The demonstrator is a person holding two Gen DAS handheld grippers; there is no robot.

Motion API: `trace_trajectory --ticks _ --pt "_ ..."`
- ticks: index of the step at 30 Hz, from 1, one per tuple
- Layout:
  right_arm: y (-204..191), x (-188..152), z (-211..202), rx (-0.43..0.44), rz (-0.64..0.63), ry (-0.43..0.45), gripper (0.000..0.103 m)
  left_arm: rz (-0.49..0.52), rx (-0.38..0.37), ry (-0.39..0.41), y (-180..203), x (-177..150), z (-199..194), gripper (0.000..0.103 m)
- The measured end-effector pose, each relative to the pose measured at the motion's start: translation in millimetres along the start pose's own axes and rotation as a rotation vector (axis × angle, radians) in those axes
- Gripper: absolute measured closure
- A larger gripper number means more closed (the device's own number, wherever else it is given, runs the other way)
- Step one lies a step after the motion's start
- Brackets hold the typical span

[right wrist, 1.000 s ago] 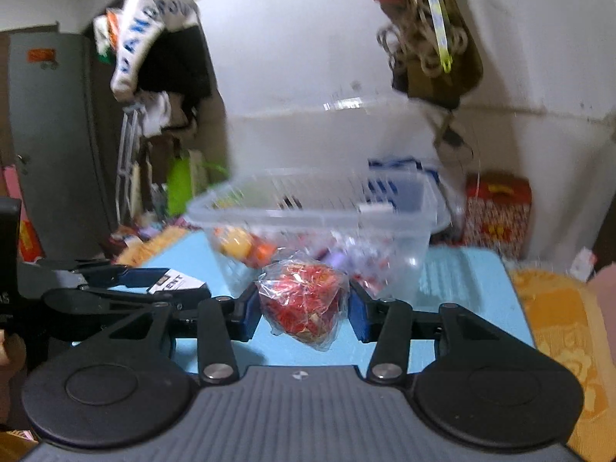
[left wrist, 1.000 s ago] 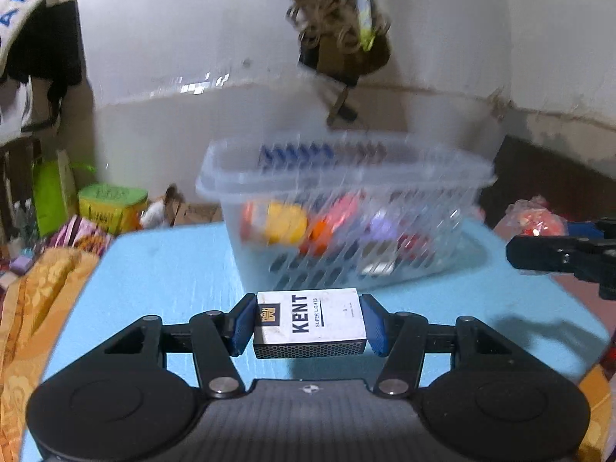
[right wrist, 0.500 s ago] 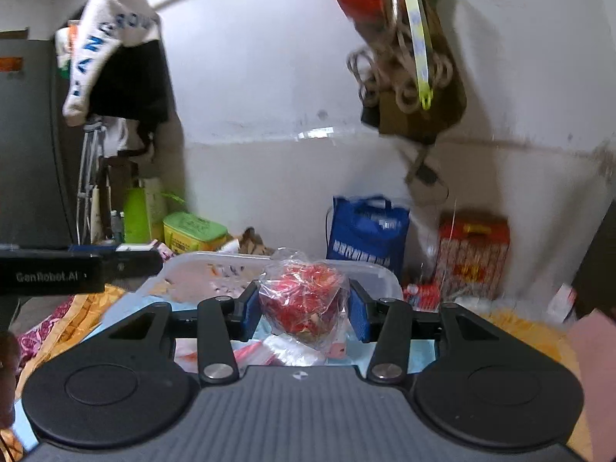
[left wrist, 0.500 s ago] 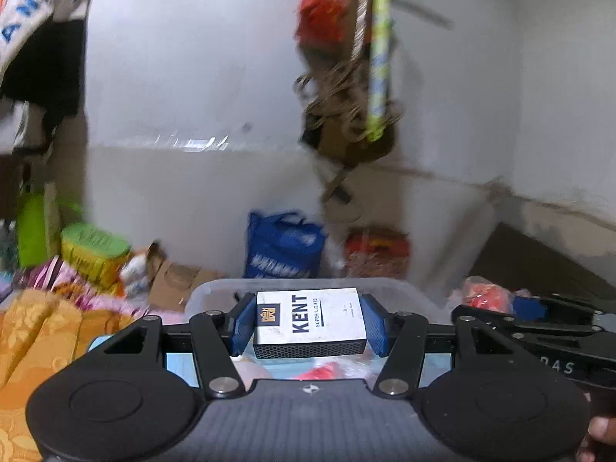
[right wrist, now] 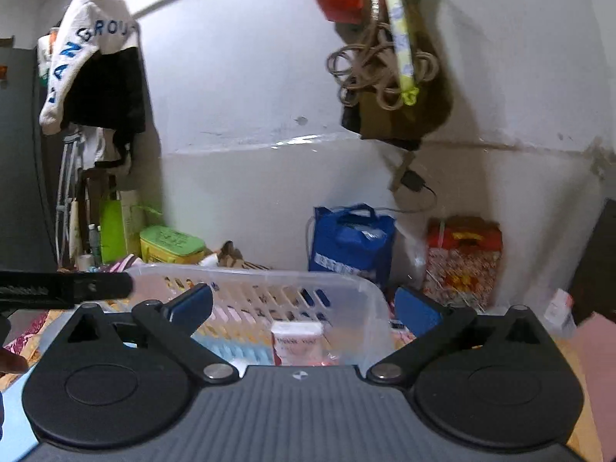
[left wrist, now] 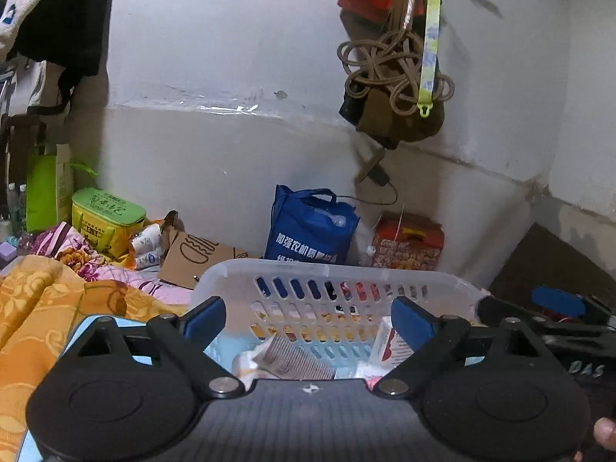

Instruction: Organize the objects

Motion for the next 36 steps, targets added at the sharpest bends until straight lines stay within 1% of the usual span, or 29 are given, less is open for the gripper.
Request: trace_trajectory --ticks 2,4,5,6,7,9,12,14,16,19,24,28,31,34,36 --pt "1 1 -21 -0.016 0.039 -0.02 0.0 -0.023 -0.014 0.018 -2 3 -18 0.008" --pt "0 -3 -44 -0.015 0.091 -0.059 0.0 -0.02 -0.04 0.042 -1 7 -40 0.008" --pt "-1 -6 -59 -0.006 0.114 -0.072 0.0 -0.008 -0.041 0.056 0 9 -53 0.007" --pt "-2 -7 -67 0.002 0.131 -0.066 0.0 0.001 -0.042 0.064 1 10 -64 0.004" --pt "-5 -6 -75 0.015 0.129 -0.066 0.0 0.009 -0.053 0.054 3 10 -74 0.0" --pt "-8 -6 -87 0.001 0.107 -0.065 0.0 -0.005 -0.073 0.058 4 10 -96 0.0" --pt "-15 -3 -102 -0.039 0.05 -0.047 0.0 0.002 -0.04 0.051 3 8 -118 0.0" --pt "-22 -1 -104 -0.043 -0.007 -0.022 0.0 0.053 -0.026 0.045 6 5 -127 0.0" --pt "-26 0 -101 -0.037 -0.027 -0.004 0.0 0.083 -0.005 0.038 7 3 -128 0.0" --pt "-30 -6 -94 0.003 0.006 -0.031 0.0 0.099 0.0 0.012 9 -2 -125 0.0" --pt "-24 -18 -87 -0.05 -0.024 -0.039 0.0 0.111 -0.011 -0.02 11 -13 -118 0.0" --pt "-13 -25 -82 -0.055 0.031 -0.061 0.0 0.159 0.025 -0.027 11 -20 -114 0.0" --pt "-5 -28 -83 -0.068 0.07 -0.056 0.0 0.172 0.055 -0.062 10 -24 -112 0.0" --pt "-1 -29 -86 -0.07 0.091 -0.052 0.0 0.191 0.062 -0.053 10 -25 -113 0.0" --pt "-2 -30 -87 -0.071 0.081 -0.054 0.0 0.191 0.06 -0.037 11 -25 -115 0.0"
Point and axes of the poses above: each gripper's, at about its wrist camera, not at the fingertips, and z roughly the way its jaws point, y to its right, x to its top, the point moved 9 cm from there along z, roughly the way its jaws point, and after that the axes turned 13 degrees about y, right-handed, at the moved point
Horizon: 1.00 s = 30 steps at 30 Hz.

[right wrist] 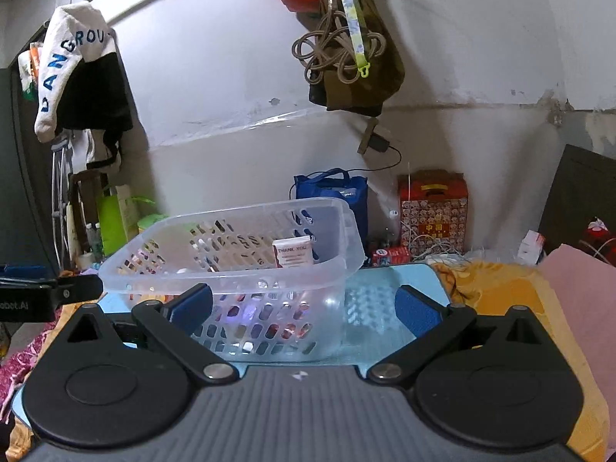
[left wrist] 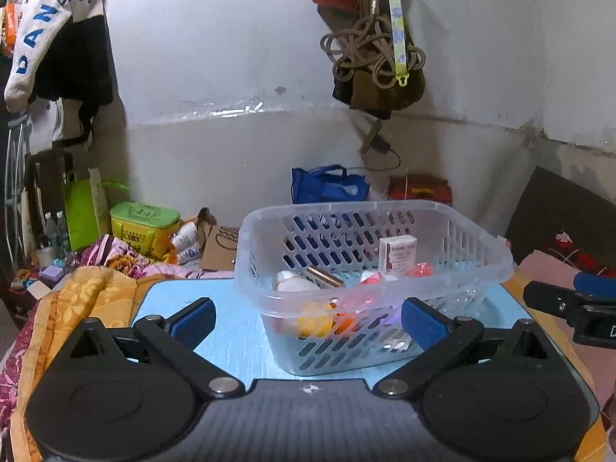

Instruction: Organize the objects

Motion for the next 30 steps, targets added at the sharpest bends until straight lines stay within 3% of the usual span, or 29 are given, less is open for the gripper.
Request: trace_trajectory --ticks 11,30 --pt "-14 -6 0 -0.02 -0.093 -0.004 0.0 0.01 -0.004 -0.007 2 -7 2 0.0" --pt "-16 -7 0 -0.032 -0.106 -0.002 0.0 -0.011 -0.014 -0.018 2 -13 3 0.0"
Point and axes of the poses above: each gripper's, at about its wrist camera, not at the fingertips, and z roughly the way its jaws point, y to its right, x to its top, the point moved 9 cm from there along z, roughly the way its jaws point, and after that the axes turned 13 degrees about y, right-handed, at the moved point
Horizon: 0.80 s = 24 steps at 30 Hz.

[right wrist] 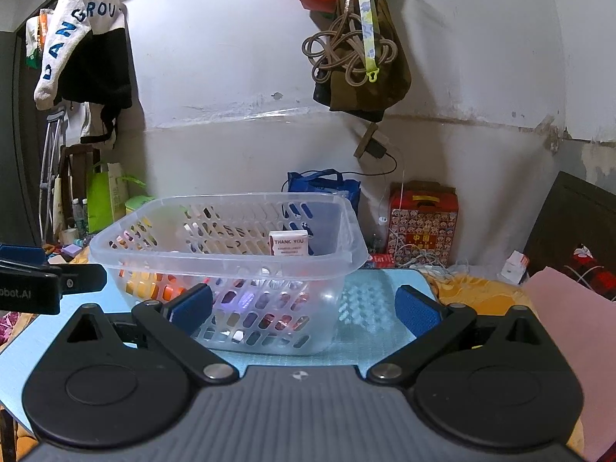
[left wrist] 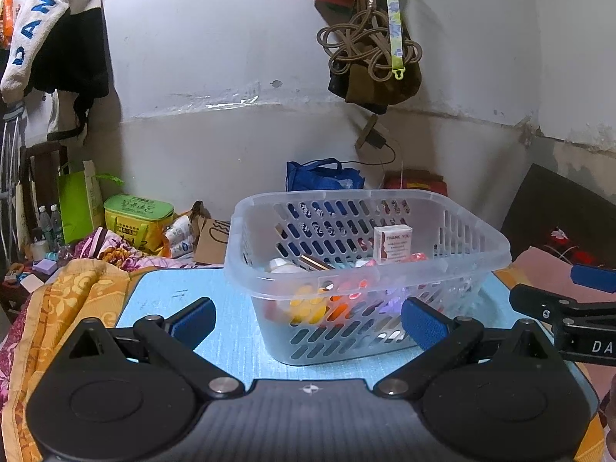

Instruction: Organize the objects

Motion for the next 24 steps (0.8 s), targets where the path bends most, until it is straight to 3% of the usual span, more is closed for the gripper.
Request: trace_trajectory --ticks 24 --pt "-4.4 0.7 -1.4 0.014 -0.016 0.005 0.0 -0.007 -0.004 -0.002 -0.2 -2.2 0.2 0.0"
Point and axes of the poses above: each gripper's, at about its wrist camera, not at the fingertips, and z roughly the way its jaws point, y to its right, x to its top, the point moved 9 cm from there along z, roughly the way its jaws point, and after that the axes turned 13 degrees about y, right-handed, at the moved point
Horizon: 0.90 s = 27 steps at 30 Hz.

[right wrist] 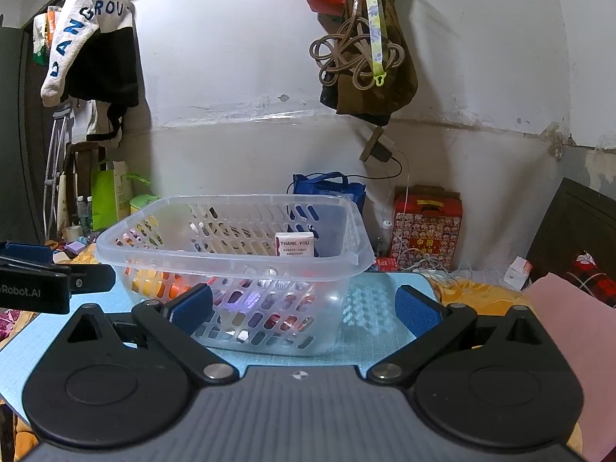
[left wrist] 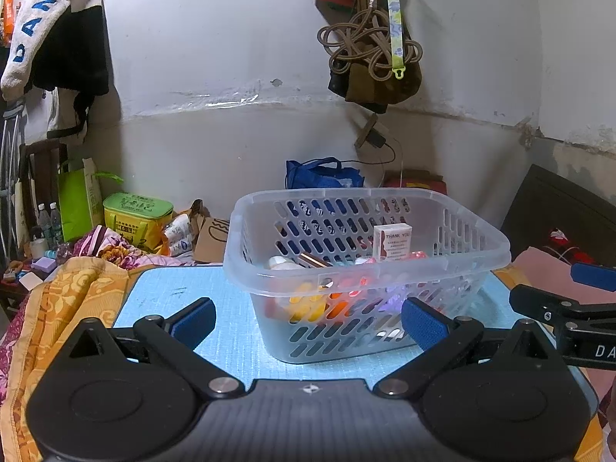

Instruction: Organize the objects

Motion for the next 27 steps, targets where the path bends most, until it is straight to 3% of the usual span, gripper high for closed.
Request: trace_trajectory --ticks 27 --pt "3.8 0.8 -0.5 -0.011 0.01 0.001 0.0 0.0 -0.016 0.001 2.9 -0.3 -1.1 0.0"
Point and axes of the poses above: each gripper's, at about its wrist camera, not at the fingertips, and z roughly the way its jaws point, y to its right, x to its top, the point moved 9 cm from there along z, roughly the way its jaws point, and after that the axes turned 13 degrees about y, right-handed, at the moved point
